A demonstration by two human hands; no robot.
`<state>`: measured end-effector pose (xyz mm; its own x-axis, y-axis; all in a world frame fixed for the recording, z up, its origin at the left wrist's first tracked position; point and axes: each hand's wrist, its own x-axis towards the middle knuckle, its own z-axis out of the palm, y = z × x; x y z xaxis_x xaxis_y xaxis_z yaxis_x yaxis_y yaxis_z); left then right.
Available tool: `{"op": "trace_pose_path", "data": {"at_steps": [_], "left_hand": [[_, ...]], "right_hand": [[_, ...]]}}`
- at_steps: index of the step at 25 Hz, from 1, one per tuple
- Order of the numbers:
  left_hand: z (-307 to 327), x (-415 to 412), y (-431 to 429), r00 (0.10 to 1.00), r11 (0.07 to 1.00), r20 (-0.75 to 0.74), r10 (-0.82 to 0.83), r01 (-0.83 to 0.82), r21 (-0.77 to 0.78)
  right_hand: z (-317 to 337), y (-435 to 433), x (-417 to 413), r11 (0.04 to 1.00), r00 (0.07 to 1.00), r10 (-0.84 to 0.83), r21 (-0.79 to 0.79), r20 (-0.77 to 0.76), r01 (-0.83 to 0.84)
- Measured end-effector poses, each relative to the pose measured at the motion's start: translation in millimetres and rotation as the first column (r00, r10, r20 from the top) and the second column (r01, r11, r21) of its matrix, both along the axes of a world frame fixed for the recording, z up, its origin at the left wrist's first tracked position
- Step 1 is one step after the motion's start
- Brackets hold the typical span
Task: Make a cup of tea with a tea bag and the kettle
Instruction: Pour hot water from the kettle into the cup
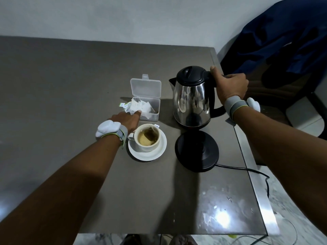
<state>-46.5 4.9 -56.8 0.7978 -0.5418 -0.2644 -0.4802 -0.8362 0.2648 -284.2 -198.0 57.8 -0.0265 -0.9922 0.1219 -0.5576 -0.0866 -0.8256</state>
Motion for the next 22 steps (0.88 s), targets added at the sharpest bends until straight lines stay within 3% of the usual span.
{"op": "trace_pose_path", "data": {"at_steps": [22], "left_hand": [[-0.1,-5.4,-0.2,0.995,0.997,0.05,-0.083,0.083,0.004]], "right_hand": [[-24.7,3.2,-24.7,0.981,0.991,-0.063,0.191,0.115,0.04]]}}
